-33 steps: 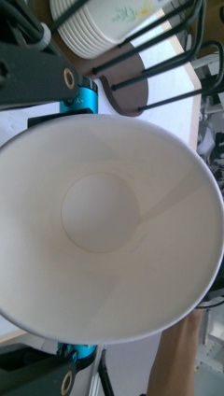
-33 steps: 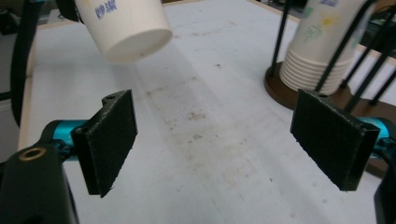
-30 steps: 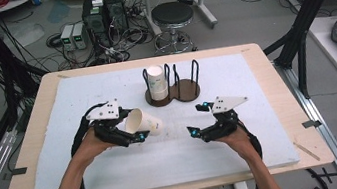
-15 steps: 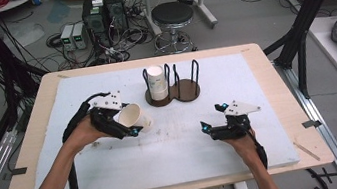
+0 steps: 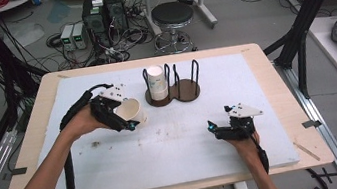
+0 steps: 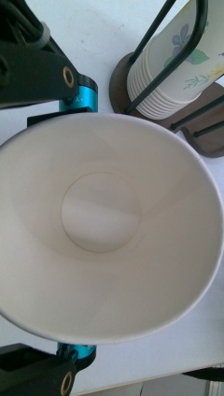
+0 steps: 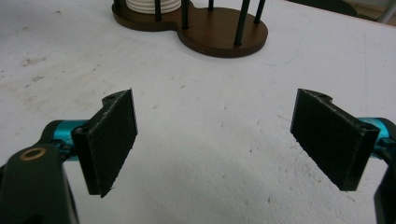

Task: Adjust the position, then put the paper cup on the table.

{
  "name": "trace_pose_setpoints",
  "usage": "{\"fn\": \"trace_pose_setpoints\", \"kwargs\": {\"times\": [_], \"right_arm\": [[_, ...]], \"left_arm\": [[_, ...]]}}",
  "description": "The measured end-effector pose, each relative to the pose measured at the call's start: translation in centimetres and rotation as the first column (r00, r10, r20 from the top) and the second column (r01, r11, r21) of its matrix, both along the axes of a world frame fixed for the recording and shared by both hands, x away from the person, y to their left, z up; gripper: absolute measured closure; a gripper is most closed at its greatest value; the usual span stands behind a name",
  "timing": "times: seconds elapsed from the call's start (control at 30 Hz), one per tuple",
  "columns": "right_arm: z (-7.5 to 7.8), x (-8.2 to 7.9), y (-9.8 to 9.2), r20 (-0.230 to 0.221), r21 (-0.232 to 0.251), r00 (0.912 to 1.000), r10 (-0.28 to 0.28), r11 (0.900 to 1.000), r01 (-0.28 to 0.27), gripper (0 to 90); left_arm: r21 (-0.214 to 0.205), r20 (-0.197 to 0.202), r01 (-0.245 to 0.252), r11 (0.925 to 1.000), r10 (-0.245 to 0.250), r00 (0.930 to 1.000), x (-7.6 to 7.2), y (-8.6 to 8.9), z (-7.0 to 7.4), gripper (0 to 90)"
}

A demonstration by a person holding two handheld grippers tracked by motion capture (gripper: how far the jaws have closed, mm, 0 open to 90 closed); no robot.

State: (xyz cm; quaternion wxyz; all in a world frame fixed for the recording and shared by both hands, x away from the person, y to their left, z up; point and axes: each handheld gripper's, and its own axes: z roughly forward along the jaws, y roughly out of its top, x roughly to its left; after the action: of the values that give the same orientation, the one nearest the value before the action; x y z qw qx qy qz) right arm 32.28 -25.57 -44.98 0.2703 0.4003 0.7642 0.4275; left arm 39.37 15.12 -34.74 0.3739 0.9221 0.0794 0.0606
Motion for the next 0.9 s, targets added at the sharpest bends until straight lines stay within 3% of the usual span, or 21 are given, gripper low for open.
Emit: {"fn": "trace_pose_setpoints", "kwargs": {"times": [0.17, 0.53, 0.9], "right_arm": [[-0.05, -0.14, 0.13, 0.009, -0.012, 1.0, -0.001, 0.9999, 0.002, 15.1], [-0.06, -0.18, -0.04, 0.005, 0.008, 1.0, -0.001, 1.0, 0.001, 15.1], [-0.08, -0.14, 0.05, 0.003, 0.0, 1.0, 0.001, 1.0, -0.001, 15.3]], "left_arm": [[0.004, -0.004, -0.001, 1.0, 0.001, 1.0, -0.01, -0.05, -0.05, 30.2], [-0.001, 0.005, -0.011, 0.9999, 0.011, 0.9999, -0.18, 0.12, 0.19, 30.2], [0.03, 0.007, -0.013, 0.9995, 0.013, 0.9999, 0.15, -0.38, -0.22, 30.3]]}}
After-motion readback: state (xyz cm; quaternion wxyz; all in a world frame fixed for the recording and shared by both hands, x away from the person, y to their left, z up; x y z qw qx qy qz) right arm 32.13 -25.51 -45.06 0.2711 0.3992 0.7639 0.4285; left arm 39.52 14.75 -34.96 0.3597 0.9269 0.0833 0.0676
